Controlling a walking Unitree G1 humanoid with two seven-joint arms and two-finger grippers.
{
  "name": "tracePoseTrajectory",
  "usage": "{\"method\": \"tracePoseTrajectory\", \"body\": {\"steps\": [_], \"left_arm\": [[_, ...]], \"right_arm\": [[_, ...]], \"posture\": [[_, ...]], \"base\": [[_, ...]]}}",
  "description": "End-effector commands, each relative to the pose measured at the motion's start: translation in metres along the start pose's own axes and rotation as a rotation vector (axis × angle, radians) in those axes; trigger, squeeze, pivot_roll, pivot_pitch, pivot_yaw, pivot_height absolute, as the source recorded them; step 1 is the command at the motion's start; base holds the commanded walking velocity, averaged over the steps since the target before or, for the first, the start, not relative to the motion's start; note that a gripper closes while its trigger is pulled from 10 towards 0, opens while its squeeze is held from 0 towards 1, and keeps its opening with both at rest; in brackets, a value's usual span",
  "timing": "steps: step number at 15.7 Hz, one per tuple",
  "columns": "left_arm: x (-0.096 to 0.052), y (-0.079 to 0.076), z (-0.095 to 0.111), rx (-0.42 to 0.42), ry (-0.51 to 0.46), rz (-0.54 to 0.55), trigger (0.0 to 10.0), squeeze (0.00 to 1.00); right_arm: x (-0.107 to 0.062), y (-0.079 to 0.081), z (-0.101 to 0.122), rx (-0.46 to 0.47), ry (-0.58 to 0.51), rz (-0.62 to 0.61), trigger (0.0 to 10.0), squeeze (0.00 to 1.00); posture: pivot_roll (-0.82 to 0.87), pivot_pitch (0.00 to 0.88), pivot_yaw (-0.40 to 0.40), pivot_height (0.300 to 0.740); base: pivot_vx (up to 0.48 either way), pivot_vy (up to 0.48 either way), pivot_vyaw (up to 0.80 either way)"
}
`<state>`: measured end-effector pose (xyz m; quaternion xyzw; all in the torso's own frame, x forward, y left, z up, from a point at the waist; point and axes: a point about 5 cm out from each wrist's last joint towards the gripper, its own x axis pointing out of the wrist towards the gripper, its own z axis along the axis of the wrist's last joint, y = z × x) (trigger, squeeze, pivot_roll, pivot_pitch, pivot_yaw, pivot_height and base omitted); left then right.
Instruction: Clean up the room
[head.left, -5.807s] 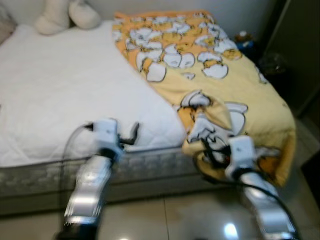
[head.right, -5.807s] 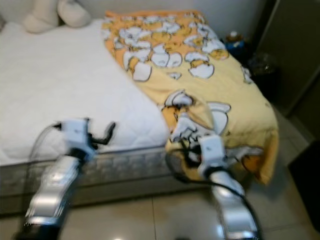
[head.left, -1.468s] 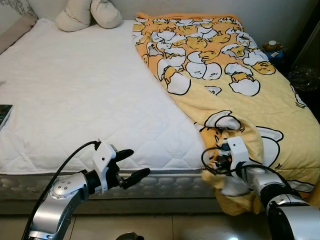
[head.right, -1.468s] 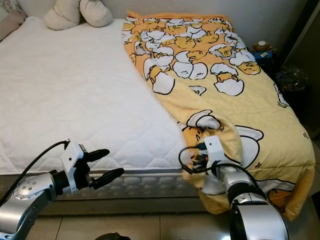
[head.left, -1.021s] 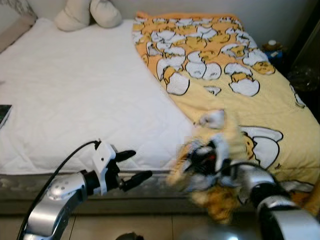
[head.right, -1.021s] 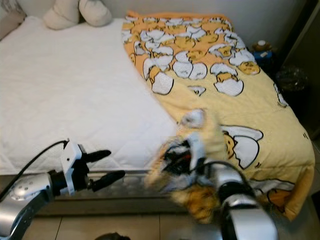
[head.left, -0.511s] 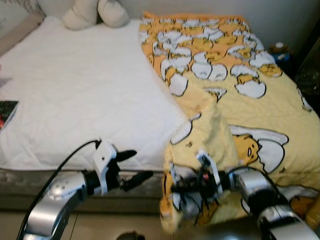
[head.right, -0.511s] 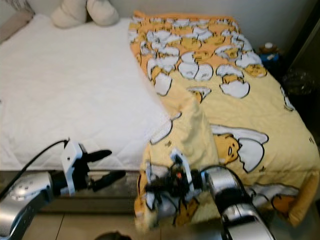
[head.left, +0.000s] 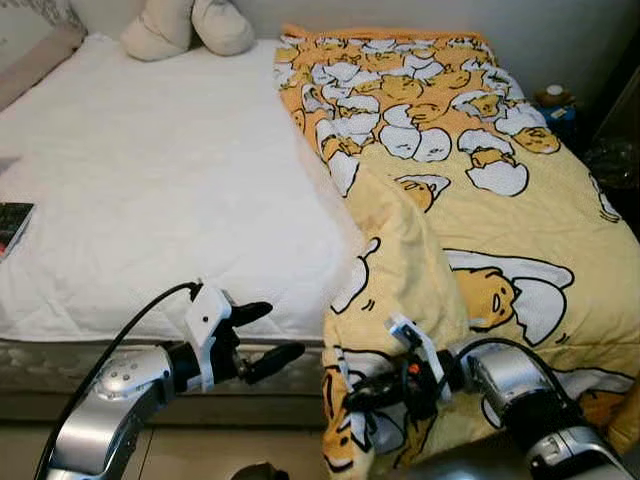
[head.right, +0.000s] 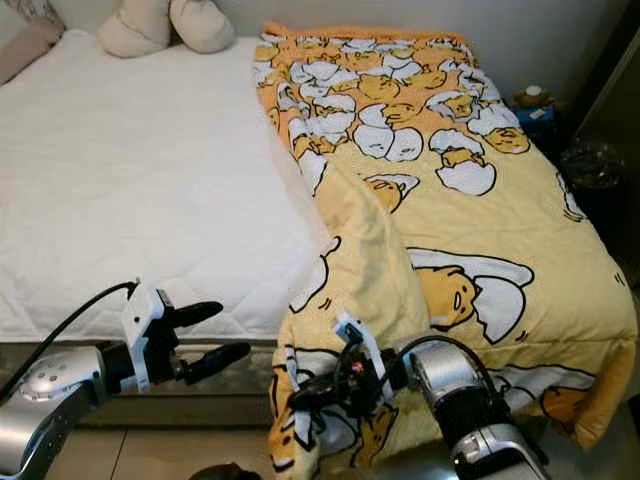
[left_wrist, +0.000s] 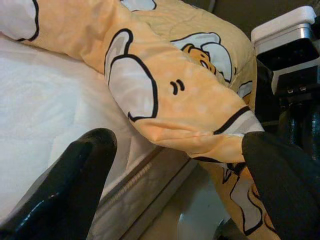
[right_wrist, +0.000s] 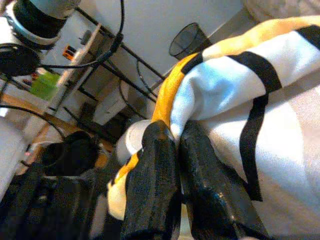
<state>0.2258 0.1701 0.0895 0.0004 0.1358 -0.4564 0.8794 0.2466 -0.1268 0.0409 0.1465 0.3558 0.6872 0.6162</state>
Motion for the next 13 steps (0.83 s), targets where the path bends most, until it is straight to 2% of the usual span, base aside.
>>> {"method": "tracePoseTrajectory", "body": {"steps": [1, 2, 4, 7, 9, 12, 13], "left_arm": [[-0.003, 0.002, -0.003, 0.0, 0.012, 0.002, 10.0, 0.0], [-0.002, 0.003, -0.005, 0.0, 0.014, 0.003, 10.0, 0.0], [-0.001, 0.005, -0.008, -0.003, 0.016, 0.003, 10.0, 0.0], [0.0, 0.007, -0.009, -0.002, 0.017, -0.002, 10.0, 0.0], [0.002, 0.008, -0.01, 0.001, 0.017, -0.008, 10.0, 0.0], [0.003, 0.009, -0.01, 0.007, 0.013, -0.01, 10.0, 0.0], [0.003, 0.01, -0.01, 0.012, 0.011, -0.005, 10.0, 0.0]], "right_arm": [[0.002, -0.001, 0.006, -0.02, -0.028, -0.039, 10.0, 0.5], [0.003, -0.003, 0.01, 0.01, -0.063, -0.056, 10.0, 1.0], [0.001, -0.002, 0.015, 0.034, -0.104, -0.053, 10.0, 1.0], [-0.001, 0.001, 0.012, 0.044, -0.077, -0.023, 10.0, 1.0], [0.0, 0.001, 0.01, 0.027, -0.058, -0.043, 10.0, 1.0], [0.001, -0.001, 0.015, 0.024, -0.105, -0.067, 10.0, 1.0], [-0.001, -0.002, 0.018, -0.006, -0.127, -0.104, 10.0, 1.0]], "posture": [[-0.02, 0.0, 0.043, 0.74], [-0.02, 0.0, 0.044, 0.74], [-0.02, 0.0, 0.047, 0.74], [-0.02, 0.0, 0.052, 0.74], [-0.02, 0.0, 0.056, 0.74], [-0.02, 0.0, 0.055, 0.74], [-0.02, 0.0, 0.053, 0.74]], "base": [[0.0, 0.0, 0.0], [0.0, 0.0, 0.0], [0.0, 0.0, 0.0], [0.0, 0.0, 0.0], [0.0, 0.0, 0.0], [0.0, 0.0, 0.0], [0.0, 0.0, 0.0]]}}
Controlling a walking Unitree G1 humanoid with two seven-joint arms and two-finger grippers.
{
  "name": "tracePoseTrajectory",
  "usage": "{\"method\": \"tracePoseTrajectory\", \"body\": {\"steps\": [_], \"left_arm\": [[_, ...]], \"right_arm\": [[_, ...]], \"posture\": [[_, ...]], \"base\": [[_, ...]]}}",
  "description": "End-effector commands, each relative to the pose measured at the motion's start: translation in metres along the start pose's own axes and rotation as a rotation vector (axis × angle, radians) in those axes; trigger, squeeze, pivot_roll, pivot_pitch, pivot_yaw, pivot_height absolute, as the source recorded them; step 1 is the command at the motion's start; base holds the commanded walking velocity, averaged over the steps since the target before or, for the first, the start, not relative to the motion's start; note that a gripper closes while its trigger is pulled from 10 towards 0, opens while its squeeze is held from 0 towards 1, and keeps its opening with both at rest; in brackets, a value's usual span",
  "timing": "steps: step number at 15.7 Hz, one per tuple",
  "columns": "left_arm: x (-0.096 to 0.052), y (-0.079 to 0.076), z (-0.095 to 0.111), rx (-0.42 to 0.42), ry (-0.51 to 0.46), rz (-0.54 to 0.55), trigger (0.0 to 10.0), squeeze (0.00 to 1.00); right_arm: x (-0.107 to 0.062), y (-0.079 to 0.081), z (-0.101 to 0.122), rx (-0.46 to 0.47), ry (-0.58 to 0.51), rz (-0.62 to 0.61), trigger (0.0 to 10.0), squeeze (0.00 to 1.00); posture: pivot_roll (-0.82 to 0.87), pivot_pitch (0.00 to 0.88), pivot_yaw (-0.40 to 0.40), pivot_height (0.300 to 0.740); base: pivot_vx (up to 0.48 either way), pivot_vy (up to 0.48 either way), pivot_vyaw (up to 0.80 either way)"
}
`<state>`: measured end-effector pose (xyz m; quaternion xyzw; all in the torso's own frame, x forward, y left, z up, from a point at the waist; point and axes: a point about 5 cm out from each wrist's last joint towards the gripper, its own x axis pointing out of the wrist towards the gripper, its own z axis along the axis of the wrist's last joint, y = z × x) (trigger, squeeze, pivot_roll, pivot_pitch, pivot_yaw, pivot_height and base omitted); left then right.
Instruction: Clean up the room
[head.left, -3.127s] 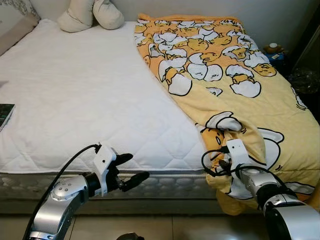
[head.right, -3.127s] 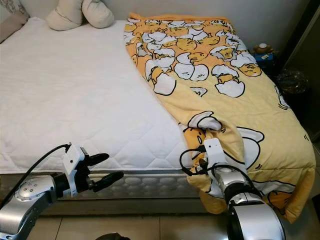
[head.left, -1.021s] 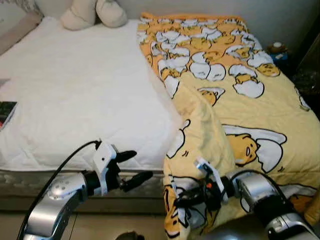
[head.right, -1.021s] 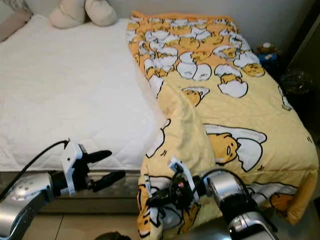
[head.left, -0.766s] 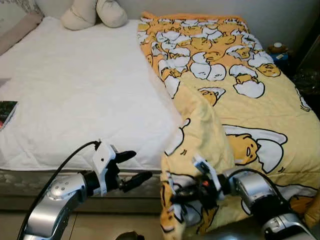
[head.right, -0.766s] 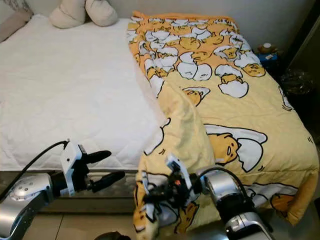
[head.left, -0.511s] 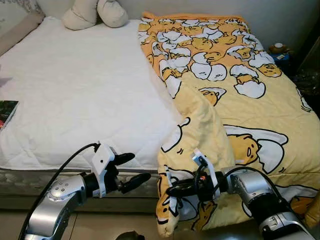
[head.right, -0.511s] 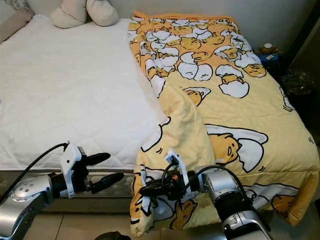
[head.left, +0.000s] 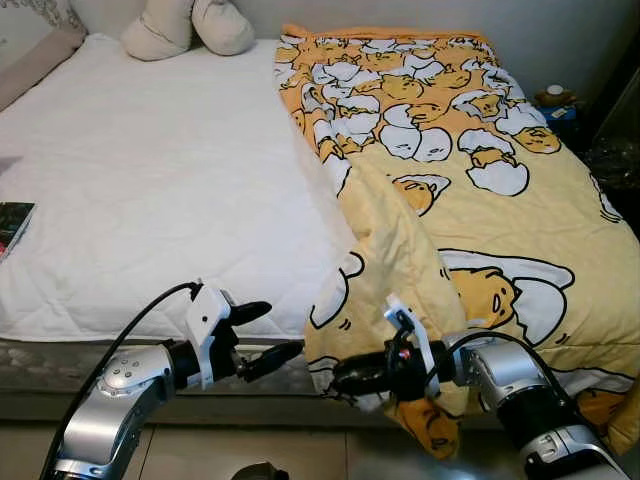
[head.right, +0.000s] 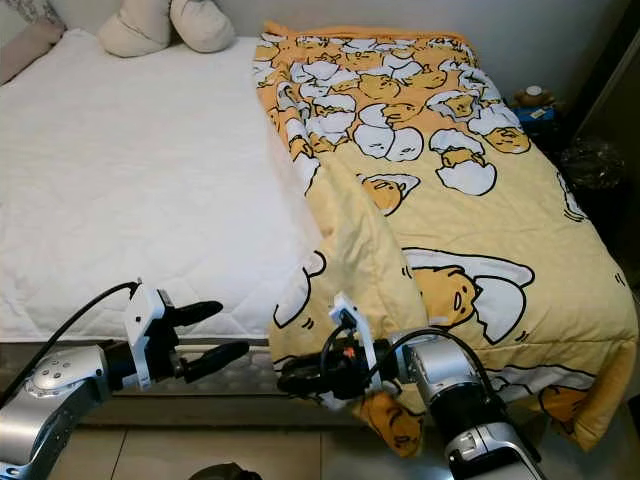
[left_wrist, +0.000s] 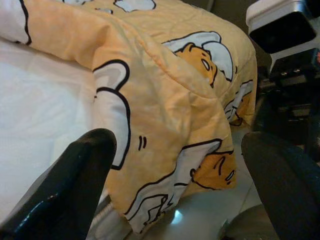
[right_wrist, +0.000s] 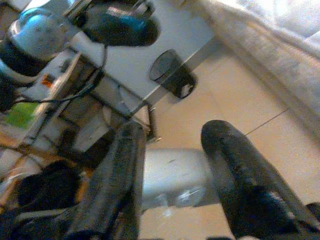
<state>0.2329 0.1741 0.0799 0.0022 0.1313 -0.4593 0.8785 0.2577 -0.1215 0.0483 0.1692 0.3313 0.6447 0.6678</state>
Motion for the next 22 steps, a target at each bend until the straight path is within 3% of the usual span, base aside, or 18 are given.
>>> {"method": "tracePoseTrajectory", "body": {"steps": [1, 2, 3, 4, 6, 7, 9, 13, 16, 18, 20, 22], "left_arm": [[0.0, 0.004, -0.001, 0.016, 0.003, 0.038, 10.0, 0.0], [0.002, 0.009, 0.003, 0.024, -0.014, 0.087, 10.0, 0.0], [0.003, 0.01, 0.004, 0.023, -0.019, 0.104, 10.0, 0.0], [0.007, 0.011, 0.008, 0.028, -0.037, 0.106, 10.0, 0.0], [0.011, 0.012, 0.011, 0.046, -0.049, 0.151, 10.0, 0.0], [0.014, 0.015, 0.014, 0.069, -0.055, 0.218, 10.0, 0.0], [0.02, 0.016, 0.015, 0.086, -0.048, 0.322, 10.0, 0.0], [0.02, 0.01, 0.024, 0.094, -0.082, 0.292, 10.0, 0.0], [0.012, 0.007, 0.023, 0.083, -0.057, 0.23, 10.0, 0.0], [0.008, 0.001, 0.026, 0.087, -0.053, 0.164, 10.0, 0.0], [-0.002, -0.006, 0.021, 0.109, 0.033, 0.074, 10.0, 0.0], [-0.016, 0.0, 0.008, 0.094, 0.095, 0.101, 10.0, 0.0]], "right_arm": [[-0.006, -0.006, 0.013, -0.121, -0.07, -0.132, 10.0, 1.0], [-0.012, -0.014, 0.021, -0.251, -0.109, -0.317, 10.0, 0.7], [-0.015, -0.017, 0.024, -0.302, -0.115, -0.392, 10.0, 0.7], [-0.019, -0.027, 0.033, -0.366, -0.191, -0.612, 10.0, 0.0], [-0.018, -0.035, 0.035, -0.376, -0.206, -0.752, 10.0, 0.0], [-0.016, -0.04, 0.033, -0.398, -0.147, -0.848, 10.0, 0.0], [-0.007, -0.046, 0.03, -0.428, -0.105, -0.918, 10.0, 0.0], [0.008, -0.059, 0.016, -0.314, 0.008, -1.068, 10.0, 0.0], [0.012, -0.066, 0.015, -0.234, 0.029, -1.222, 10.0, 0.0], [0.014, -0.066, 0.019, -0.207, 0.023, -1.232, 10.0, 0.0], [0.01, -0.068, 0.018, -0.221, 0.072, -1.286, 10.0, 0.0], [0.009, -0.068, 0.016, -0.166, 0.037, -1.277, 10.0, 0.0]], "posture": [[-0.03, 0.0, 0.053, 0.74], [-0.03, 0.0, 0.051, 0.74], [-0.03, 0.0, 0.051, 0.74], [-0.03, 0.0, 0.053, 0.74], [-0.03, 0.0, 0.052, 0.74], [-0.03, 0.0, 0.051, 0.74], [-0.02, 0.0, 0.04, 0.74], [0.01, 0.0, 0.024, 0.74], [0.03, 0.0, 0.024, 0.74], [0.05, 0.004, 0.011, 0.74], [0.1, 0.077, -0.019, 0.74], [0.11, 0.093, -0.026, 0.74]], "base": [[0.0, 0.0, 0.0], [0.0, 0.0, 0.0], [0.0, 0.0, 0.0], [0.0, 0.0, 0.0], [0.0, 0.0, 0.0], [0.0, 0.0, 0.0], [0.0, 0.0, 0.0], [0.0, 0.0, 0.0], [0.0, 0.0, 0.0], [0.0, 0.0, 0.0], [0.0, 0.0, 0.0], [0.0, 0.0, 0.0]]}}
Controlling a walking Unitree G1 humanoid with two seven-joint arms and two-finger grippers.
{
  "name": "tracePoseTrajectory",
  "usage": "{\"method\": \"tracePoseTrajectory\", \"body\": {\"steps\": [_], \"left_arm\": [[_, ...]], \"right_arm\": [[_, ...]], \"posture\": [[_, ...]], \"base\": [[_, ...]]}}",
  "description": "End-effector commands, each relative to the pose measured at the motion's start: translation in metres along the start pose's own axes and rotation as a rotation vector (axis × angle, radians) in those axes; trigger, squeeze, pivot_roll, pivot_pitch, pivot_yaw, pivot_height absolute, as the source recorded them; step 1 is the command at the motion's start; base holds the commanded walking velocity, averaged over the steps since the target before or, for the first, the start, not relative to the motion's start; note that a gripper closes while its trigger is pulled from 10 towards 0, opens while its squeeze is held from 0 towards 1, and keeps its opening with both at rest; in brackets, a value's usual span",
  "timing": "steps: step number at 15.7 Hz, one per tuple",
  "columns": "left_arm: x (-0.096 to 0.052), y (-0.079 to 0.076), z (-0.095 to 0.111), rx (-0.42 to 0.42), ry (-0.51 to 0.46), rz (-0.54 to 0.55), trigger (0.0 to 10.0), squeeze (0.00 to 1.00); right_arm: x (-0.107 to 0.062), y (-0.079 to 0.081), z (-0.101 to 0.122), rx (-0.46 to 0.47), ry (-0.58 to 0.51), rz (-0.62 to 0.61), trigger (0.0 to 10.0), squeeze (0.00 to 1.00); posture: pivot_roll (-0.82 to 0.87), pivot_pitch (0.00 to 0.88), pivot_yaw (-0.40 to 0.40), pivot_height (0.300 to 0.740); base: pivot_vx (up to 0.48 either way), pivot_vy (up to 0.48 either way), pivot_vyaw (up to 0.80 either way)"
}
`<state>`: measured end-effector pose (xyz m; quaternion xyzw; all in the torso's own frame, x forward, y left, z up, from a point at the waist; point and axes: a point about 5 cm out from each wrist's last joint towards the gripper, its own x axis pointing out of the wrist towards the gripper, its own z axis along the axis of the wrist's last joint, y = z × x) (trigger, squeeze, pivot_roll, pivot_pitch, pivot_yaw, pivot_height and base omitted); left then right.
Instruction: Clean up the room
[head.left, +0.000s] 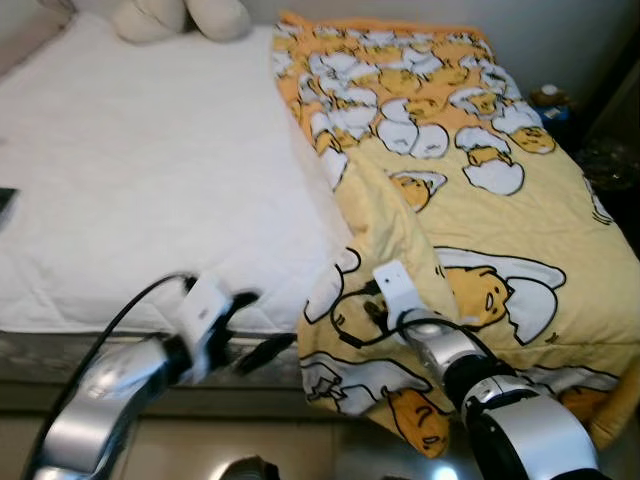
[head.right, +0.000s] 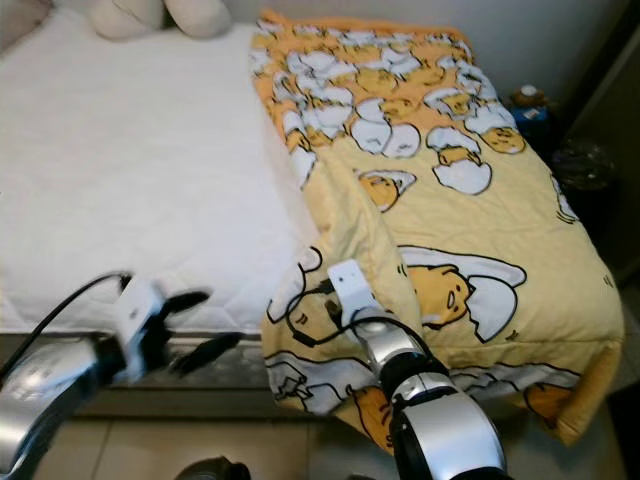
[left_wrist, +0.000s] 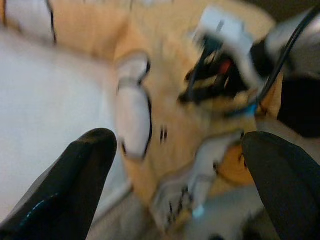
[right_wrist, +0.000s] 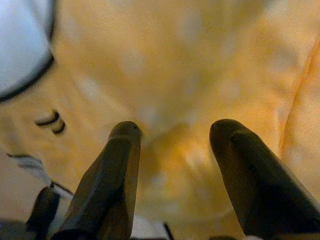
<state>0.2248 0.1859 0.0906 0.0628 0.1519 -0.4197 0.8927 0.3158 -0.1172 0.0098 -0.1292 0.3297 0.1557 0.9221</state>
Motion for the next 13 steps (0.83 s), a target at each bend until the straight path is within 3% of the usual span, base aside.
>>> {"method": "tracePoseTrajectory", "body": {"steps": [1, 2, 6, 7, 8, 12, 13], "left_arm": [[-0.009, 0.003, -0.005, -0.036, 0.03, -0.022, 10.0, 0.0], [-0.014, 0.001, -0.006, -0.054, 0.032, -0.051, 10.0, 0.0], [-0.015, -0.006, -0.006, -0.038, 0.037, -0.055, 10.0, 0.0], [-0.014, -0.008, -0.005, -0.038, 0.035, -0.061, 10.0, 0.0], [-0.014, -0.009, -0.003, -0.037, 0.027, -0.056, 10.0, 0.0], [0.003, 0.003, 0.001, -0.02, 0.023, -0.028, 10.0, 0.0], [0.006, 0.003, -0.002, -0.015, 0.043, -0.042, 10.0, 0.0]], "right_arm": [[0.001, 0.005, 0.003, 0.042, 0.009, 0.058, 10.0, 0.0], [0.001, 0.013, 0.001, 0.014, 0.028, 0.128, 10.0, 0.0], [0.002, 0.019, 0.001, 0.001, 0.026, 0.115, 10.0, 0.0], [0.002, 0.018, -0.001, -0.015, 0.032, 0.093, 9.1, 0.0], [0.002, 0.016, 0.001, -0.013, 0.023, 0.072, 10.0, 0.0], [0.002, 0.01, 0.007, 0.052, -0.005, 0.007, 10.0, 0.0], [0.002, 0.011, 0.006, 0.065, -0.005, 0.018, 4.2, 0.0]], "posture": [[0.12, 0.106, -0.035, 0.74], [0.13, 0.112, -0.035, 0.74], [0.15, 0.127, -0.017, 0.74], [0.15, 0.128, -0.012, 0.74], [0.16, 0.128, -0.01, 0.74], [0.24, 0.184, -0.013, 0.74], [0.26, 0.183, -0.014, 0.74]], "base": [[0.0, 0.0, 0.0], [0.0, 0.0, 0.0], [0.0, 0.0, 0.0], [0.0, 0.0, 0.0], [0.0, 0.0, 0.0], [0.0, 0.0, 0.0], [0.0, 0.0, 0.0]]}}
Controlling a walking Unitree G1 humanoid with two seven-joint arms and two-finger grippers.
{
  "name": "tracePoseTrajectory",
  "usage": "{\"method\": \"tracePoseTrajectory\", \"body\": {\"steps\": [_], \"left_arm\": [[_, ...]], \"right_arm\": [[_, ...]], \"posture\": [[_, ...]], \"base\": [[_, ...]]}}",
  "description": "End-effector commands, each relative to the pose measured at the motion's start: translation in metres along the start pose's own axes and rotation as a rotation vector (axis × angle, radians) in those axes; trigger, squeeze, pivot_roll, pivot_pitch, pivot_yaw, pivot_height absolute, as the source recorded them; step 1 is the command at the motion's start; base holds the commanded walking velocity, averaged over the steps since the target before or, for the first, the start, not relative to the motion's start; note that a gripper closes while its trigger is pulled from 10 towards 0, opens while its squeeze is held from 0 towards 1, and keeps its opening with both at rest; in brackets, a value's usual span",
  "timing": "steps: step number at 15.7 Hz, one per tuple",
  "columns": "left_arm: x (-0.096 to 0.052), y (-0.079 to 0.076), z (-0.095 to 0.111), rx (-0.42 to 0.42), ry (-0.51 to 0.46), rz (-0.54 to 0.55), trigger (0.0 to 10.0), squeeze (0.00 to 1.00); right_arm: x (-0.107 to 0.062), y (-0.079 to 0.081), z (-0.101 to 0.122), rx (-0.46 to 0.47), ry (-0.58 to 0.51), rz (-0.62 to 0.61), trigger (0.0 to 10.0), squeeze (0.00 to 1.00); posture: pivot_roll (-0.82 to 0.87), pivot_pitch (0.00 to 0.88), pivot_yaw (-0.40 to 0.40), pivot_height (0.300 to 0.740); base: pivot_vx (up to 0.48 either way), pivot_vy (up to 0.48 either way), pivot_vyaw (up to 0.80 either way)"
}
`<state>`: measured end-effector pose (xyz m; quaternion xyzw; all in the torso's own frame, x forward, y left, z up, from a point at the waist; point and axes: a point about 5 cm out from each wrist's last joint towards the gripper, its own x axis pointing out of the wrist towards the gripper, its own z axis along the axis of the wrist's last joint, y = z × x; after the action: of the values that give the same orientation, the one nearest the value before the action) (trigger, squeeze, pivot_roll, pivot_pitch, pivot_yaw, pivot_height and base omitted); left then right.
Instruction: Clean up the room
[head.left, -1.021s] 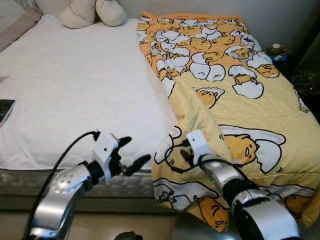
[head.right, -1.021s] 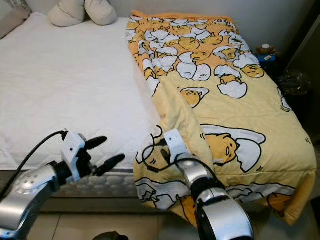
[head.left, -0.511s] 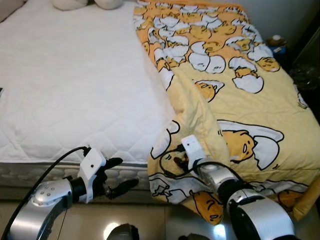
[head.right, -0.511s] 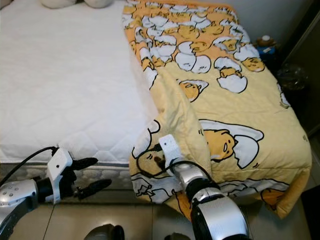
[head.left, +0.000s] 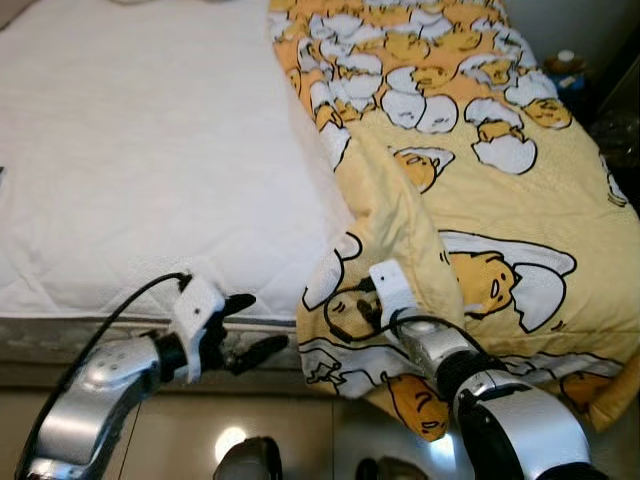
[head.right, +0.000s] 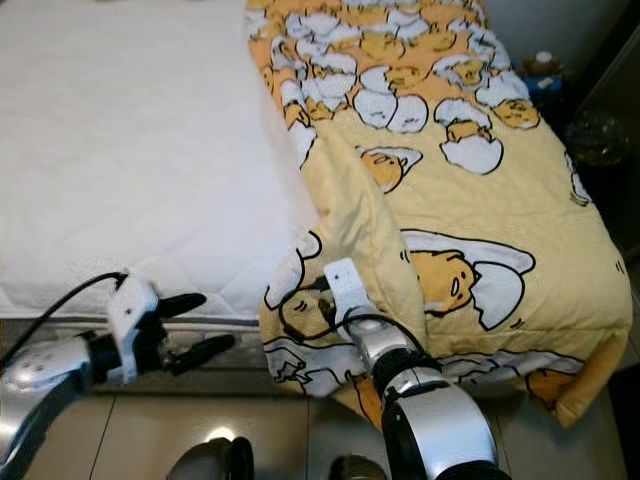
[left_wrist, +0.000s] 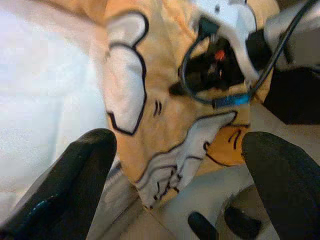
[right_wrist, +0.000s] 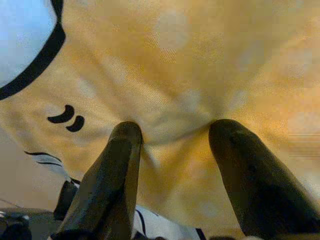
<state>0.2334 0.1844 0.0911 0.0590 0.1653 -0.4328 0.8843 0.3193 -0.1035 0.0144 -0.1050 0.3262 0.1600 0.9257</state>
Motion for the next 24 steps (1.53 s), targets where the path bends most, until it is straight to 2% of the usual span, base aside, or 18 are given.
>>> {"method": "tracePoseTrajectory", "body": {"steps": [1, 4, 7, 11, 14, 15, 16, 18, 19, 20, 21, 24], "left_arm": [[0.0, -0.002, -0.007, 0.001, 0.033, -0.014, 10.0, 0.0], [-0.002, 0.0, -0.01, 0.005, 0.044, -0.005, 10.0, 0.0], [-0.027, -0.007, -0.017, -0.004, 0.043, -0.017, 10.0, 0.0], [-0.047, -0.016, -0.012, 0.017, 0.028, -0.023, 10.0, 0.0], [-0.049, -0.017, -0.005, 0.033, 0.019, -0.027, 10.0, 0.0], [-0.048, -0.016, -0.005, 0.035, 0.017, -0.027, 10.0, 0.0], [-0.047, -0.013, -0.001, 0.041, 0.012, -0.028, 10.0, 0.0], [-0.047, -0.01, 0.007, 0.051, 0.007, -0.032, 10.0, 0.0], [-0.046, -0.007, 0.013, 0.06, 0.003, -0.037, 10.0, 0.0], [-0.046, -0.006, 0.016, 0.065, -0.001, -0.042, 10.0, 0.0], [-0.045, -0.006, 0.018, 0.068, -0.002, -0.048, 10.0, 0.0], [-0.042, -0.004, 0.025, 0.078, -0.007, -0.057, 10.0, 0.0]], "right_arm": [[0.0, 0.002, -0.004, 0.019, 0.011, 0.015, 0.0, 0.0], [-0.001, -0.003, -0.004, 0.006, 0.009, 0.002, 0.0, 0.0], [-0.002, -0.01, -0.003, 0.035, -0.003, 0.0, 0.0, 0.0], [-0.002, -0.012, 0.004, 0.065, -0.043, 0.036, 0.0, 0.0], [-0.003, -0.011, 0.01, 0.088, -0.082, 0.092, 0.0, 0.0], [-0.003, -0.006, 0.013, 0.116, -0.109, 0.166, 0.0, 0.0], [-0.005, 0.008, 0.017, 0.133, -0.146, 0.347, 0.0, 0.0], [-0.008, 0.021, 0.014, 0.111, -0.142, 0.542, 0.0, 0.0], [-0.013, 0.027, 0.009, 0.116, -0.124, 0.698, 0.0, 0.0], [-0.016, 0.029, 0.004, 0.12, -0.107, 0.785, 0.0, 0.0], [-0.018, 0.029, 0.002, 0.119, -0.101, 0.811, 0.0, 0.0], [-0.026, 0.028, 0.004, 0.172, -0.109, 1.009, 0.0, 0.0]], "posture": [[0.28, 0.184, -0.014, 0.74], [0.31, 0.212, -0.014, 0.74], [0.3, 0.202, -0.013, 0.74], [0.29, 0.172, -0.013, 0.74], [0.29, 0.153, -0.006, 0.74], [0.28, 0.146, -0.006, 0.74], [0.28, 0.138, -0.004, 0.74], [0.28, 0.138, -0.004, 0.74], [0.27, 0.136, -0.002, 0.74], [0.27, 0.131, 0.002, 0.74], [0.26, 0.128, 0.003, 0.74], [0.26, 0.125, 0.003, 0.74]], "base": [[0.0, 0.0, 0.0], [0.0, 0.0, 0.0], [0.0, 0.0, 0.0], [0.0, 0.0, 0.0], [0.0, 0.0, 0.0], [0.0, 0.0, 0.0], [0.0, 0.0, 0.0], [0.0, 0.0, 0.0], [0.0, 0.0, 0.0], [0.0, 0.0, 0.0], [0.0, 0.0, 0.0], [0.0, 0.0, 0.0]]}}
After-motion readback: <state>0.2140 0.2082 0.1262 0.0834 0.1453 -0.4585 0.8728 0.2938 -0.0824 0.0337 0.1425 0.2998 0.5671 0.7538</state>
